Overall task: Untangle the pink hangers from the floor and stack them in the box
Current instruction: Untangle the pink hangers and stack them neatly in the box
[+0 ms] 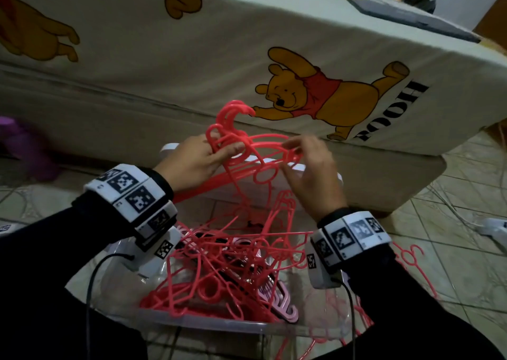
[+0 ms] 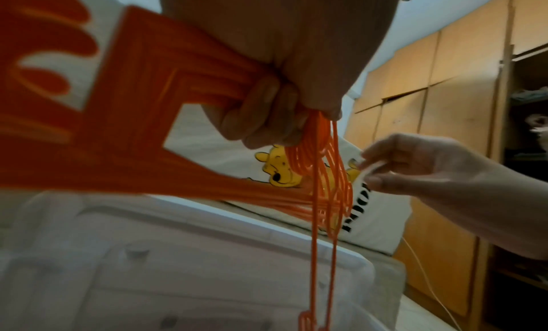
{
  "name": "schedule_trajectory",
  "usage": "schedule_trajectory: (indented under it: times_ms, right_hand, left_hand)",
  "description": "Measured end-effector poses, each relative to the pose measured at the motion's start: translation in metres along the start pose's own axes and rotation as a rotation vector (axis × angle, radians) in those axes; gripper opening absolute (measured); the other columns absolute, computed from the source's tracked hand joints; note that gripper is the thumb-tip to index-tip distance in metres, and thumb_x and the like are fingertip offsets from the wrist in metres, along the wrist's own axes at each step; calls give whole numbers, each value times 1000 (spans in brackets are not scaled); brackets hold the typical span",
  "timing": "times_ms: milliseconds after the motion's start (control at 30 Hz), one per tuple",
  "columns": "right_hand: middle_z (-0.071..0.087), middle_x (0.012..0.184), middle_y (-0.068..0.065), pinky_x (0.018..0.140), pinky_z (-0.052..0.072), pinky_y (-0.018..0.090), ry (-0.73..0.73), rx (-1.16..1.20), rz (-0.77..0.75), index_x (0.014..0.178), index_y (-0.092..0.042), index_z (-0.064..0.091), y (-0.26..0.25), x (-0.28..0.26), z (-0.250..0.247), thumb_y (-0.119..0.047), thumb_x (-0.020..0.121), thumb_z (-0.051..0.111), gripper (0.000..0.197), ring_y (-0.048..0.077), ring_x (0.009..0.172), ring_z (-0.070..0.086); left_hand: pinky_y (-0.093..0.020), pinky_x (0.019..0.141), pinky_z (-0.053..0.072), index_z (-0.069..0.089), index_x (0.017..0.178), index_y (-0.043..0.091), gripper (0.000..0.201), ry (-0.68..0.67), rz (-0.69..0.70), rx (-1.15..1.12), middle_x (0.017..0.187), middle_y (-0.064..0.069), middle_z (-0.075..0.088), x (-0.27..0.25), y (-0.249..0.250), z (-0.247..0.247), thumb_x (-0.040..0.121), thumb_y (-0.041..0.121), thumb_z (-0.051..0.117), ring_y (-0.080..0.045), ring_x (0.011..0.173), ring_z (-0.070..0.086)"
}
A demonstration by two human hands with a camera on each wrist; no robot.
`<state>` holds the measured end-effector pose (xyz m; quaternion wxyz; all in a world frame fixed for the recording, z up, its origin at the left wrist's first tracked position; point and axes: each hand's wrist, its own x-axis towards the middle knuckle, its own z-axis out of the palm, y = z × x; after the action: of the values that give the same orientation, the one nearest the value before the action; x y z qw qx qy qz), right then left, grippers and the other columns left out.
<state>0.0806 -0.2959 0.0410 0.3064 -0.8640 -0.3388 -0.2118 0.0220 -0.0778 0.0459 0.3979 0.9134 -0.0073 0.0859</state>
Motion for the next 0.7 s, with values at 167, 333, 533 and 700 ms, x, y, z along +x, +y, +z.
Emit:
schedule_trajectory:
  times_ms: [167,333,533,700]
  right_hand:
    - [60,97,-2,78,48,28,-84,102,488,98,-16,57,30,1,-9,-19,84,67,18,12,85,56]
    - [65,104,11,71,48,15,-355,462,627,111,-2,61,26,-8,10,-14,87,66,27,12,88,59]
    - [65,78,14,60,46,16,-266,705,509,102,9,60,8,-10,13,2,86,62,17,15,66,57]
    - [64,76,8,48,44,16,-81,811,453,104,-5,58,9,-6,-5,1,86,62,19,7,53,58]
  left_hand:
    - [-30,89,51,65,104,41,34,84,-11,-95,102,11,69,7,-11,-10,85,57,43,-7,98,63]
    - [0,38,31,62,83,33,22,101,-19,-282,45,27,53,9,-9,-6,97,38,45,12,38,47]
    - [-3,36,29,66,67,32,31,95,-49,-329,39,21,49,10,-10,-6,87,50,50,8,34,43]
    - [-3,34,26,55,68,27,30,266,-90,-268,34,24,45,13,-13,-24,88,48,53,10,31,41]
